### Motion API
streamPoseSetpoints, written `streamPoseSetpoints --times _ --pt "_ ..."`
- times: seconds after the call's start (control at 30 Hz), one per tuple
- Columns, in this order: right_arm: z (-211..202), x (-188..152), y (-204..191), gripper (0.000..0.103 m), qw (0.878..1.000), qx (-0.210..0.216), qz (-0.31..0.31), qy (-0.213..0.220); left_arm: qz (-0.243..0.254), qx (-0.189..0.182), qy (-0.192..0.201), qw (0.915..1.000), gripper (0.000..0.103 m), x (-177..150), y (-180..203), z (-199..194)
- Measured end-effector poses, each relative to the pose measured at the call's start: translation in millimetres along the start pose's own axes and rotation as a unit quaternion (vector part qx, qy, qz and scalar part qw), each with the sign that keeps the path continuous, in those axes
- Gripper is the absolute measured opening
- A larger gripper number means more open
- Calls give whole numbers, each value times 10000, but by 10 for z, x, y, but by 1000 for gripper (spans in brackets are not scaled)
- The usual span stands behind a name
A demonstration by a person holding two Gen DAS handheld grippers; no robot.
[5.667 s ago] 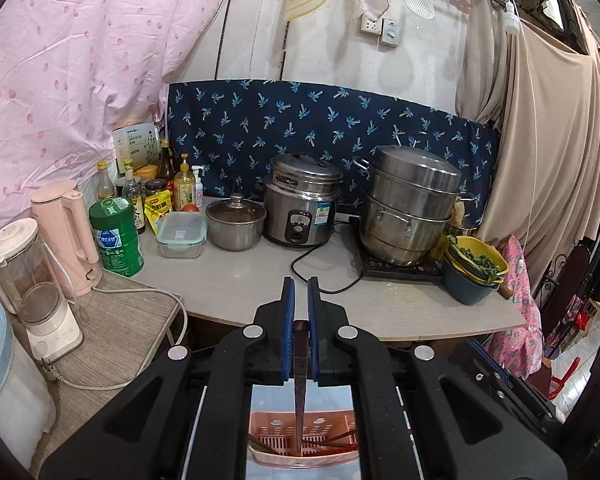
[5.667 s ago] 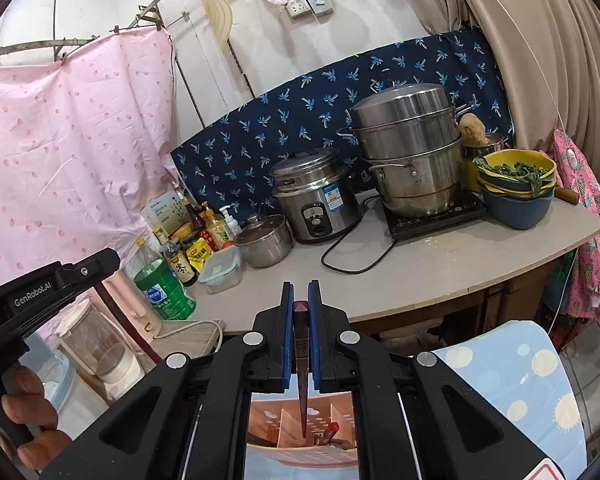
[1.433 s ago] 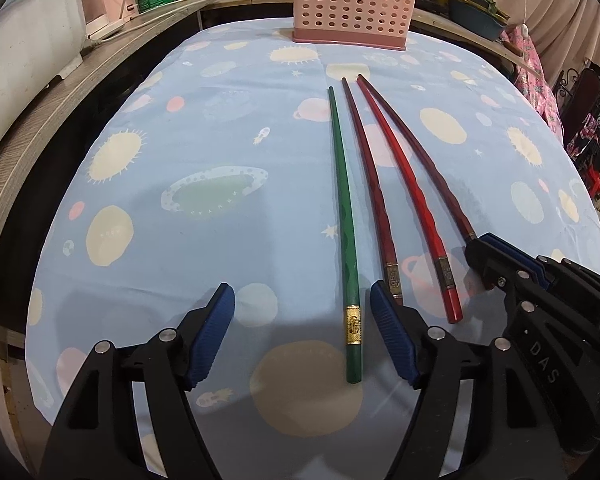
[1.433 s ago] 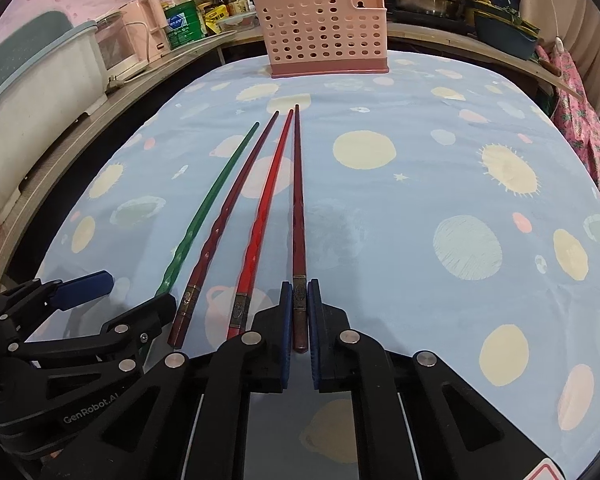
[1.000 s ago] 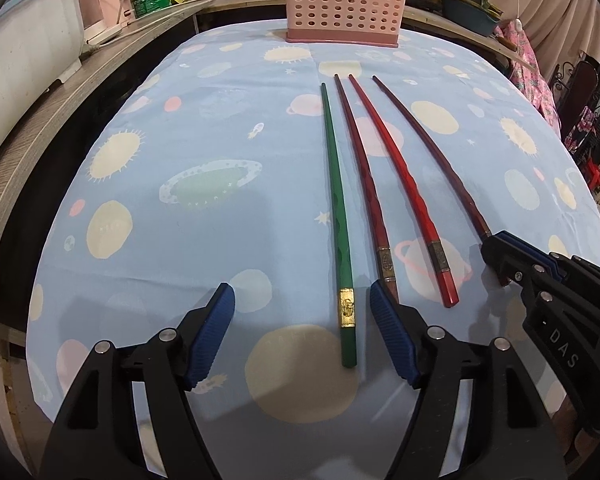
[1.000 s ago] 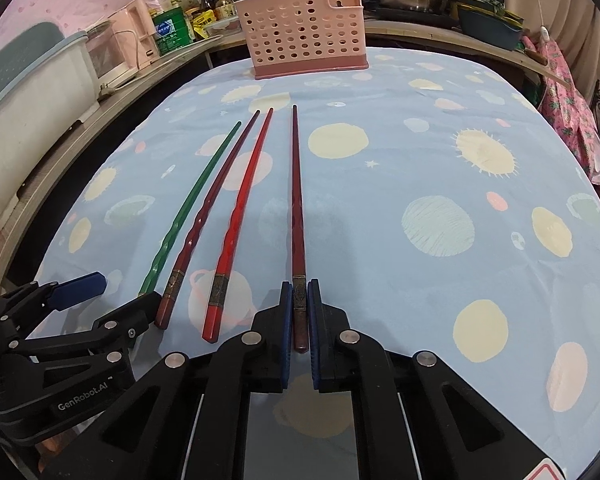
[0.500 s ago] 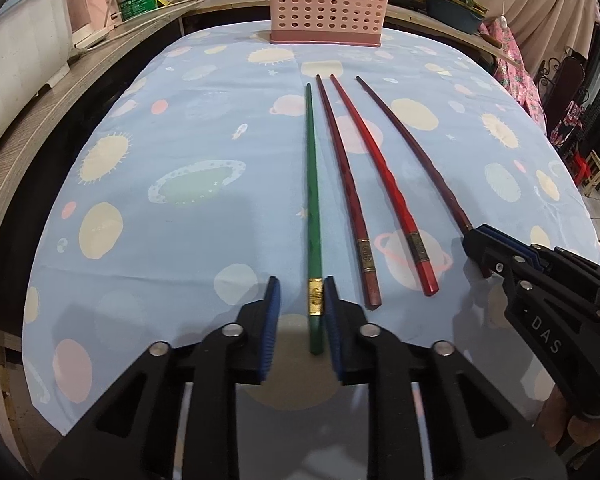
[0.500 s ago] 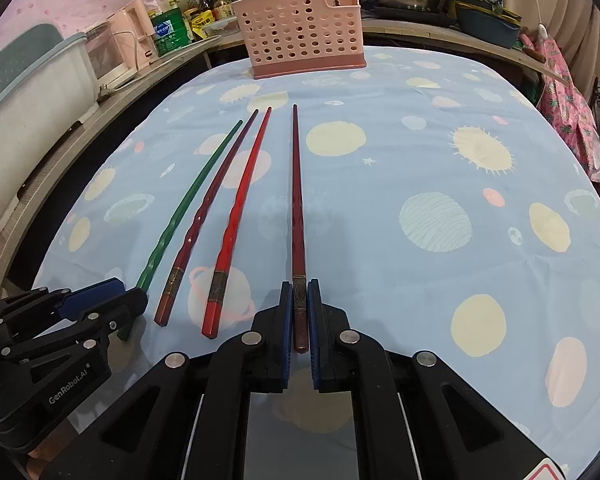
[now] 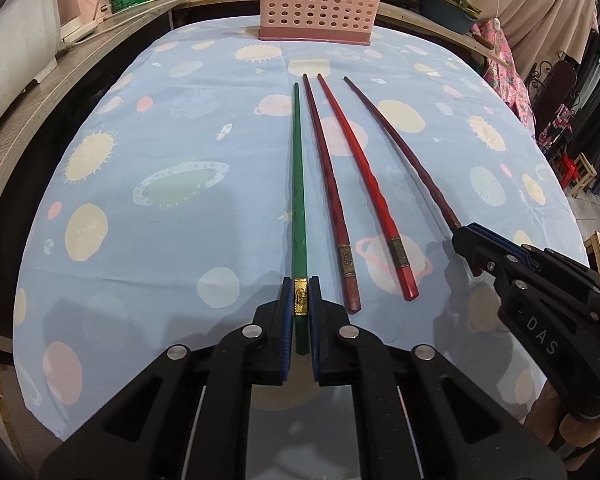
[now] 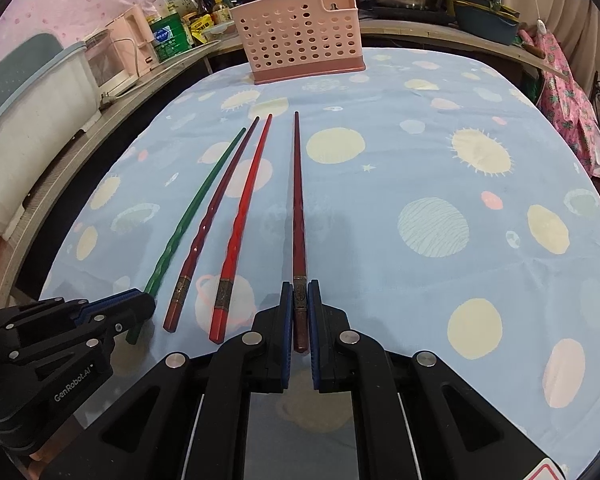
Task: Organize utensils
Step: 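Lift the green and dark red chopsticks and carry them over the basket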
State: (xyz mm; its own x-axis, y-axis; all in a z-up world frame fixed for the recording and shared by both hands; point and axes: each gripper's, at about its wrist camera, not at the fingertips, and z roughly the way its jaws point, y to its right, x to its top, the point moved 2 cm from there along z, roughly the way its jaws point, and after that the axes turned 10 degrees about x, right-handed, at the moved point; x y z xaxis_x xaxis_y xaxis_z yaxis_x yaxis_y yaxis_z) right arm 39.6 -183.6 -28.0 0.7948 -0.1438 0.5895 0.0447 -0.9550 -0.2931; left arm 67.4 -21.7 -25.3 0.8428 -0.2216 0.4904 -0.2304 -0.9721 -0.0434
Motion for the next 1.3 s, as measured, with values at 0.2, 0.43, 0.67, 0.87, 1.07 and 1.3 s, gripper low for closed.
streamPoseSetpoints --times 0.2,0.43,0.67,0.87,1.07,1.3 --pt "-173 148 -31 7 9997 115 2 228 -151 -59 85 9998 7 104 -55 -97" --pt "-460 454 -55 7 9978 186 -22 634 -335 -180 336 9987 7 368 -122 -310" --pt "-739 854 -32 7 9937 270 51 1089 -492 -234 741 9958 7 725 -182 -594" --pt "-840 1154 30 7 9906 335 131 1323 -556 -237 1052 9926 7 1060 -198 -761" --pt "-914 1414 25 7 9875 317 78 1541 -648 -250 1307 9890 7 1400 -228 -889" --pt "-980 1710 18 7 9836 337 45 1772 -710 -242 1596 9843 7 1797 -263 -1012"
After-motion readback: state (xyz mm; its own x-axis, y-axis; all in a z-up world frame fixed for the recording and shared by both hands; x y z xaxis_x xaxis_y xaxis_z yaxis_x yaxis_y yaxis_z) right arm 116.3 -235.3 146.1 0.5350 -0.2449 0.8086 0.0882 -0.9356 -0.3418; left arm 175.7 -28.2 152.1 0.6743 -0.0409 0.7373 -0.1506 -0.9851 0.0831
